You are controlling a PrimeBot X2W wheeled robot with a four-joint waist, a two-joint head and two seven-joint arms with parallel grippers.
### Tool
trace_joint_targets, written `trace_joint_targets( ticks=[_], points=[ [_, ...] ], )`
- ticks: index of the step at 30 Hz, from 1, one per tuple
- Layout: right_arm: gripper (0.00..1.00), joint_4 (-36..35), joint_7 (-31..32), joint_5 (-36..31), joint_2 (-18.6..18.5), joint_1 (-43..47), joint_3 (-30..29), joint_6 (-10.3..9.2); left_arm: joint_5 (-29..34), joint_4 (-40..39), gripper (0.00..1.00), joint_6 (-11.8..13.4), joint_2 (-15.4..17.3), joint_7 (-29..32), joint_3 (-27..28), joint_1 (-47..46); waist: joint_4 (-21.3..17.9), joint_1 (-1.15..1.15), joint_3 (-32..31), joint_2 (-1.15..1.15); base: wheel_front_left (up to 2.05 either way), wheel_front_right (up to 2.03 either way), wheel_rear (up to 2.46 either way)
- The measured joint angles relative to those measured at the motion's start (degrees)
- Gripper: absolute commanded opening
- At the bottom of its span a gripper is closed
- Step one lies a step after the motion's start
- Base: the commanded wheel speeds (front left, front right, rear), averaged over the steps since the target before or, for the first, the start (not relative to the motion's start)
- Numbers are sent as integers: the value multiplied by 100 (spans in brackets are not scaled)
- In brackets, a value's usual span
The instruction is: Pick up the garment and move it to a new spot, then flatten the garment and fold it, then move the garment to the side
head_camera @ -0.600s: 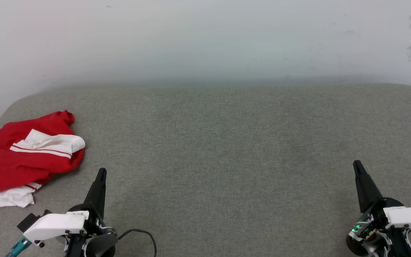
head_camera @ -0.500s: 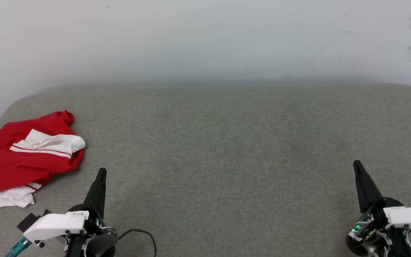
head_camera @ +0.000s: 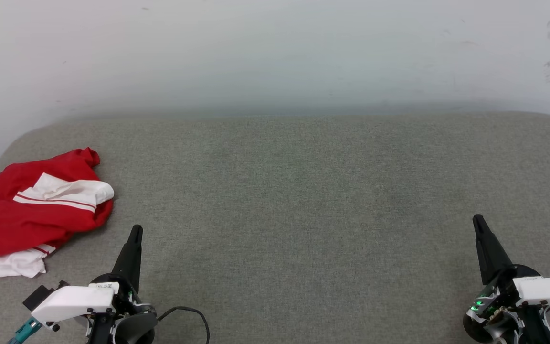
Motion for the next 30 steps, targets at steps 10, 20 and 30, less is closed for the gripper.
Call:
trace_joint_targets(
  ticks=[10,20,30],
  points=[
    [100,222,-80,-23,20,254,7,-1,5,207,100,2,-19,-87,-58,232,0,0,1,0,0,0,0],
    [100,18,-353,-957,23,291,-32,-1,769,43,100,65,-18,-367,-33,231,3,0,12,0,0,0,0],
    [100,-336,-606,-2239,24,383,-40,-1,1931,-310,100,381,-18,-611,-87,231,11,0,21,0,0,0,0]
  ],
)
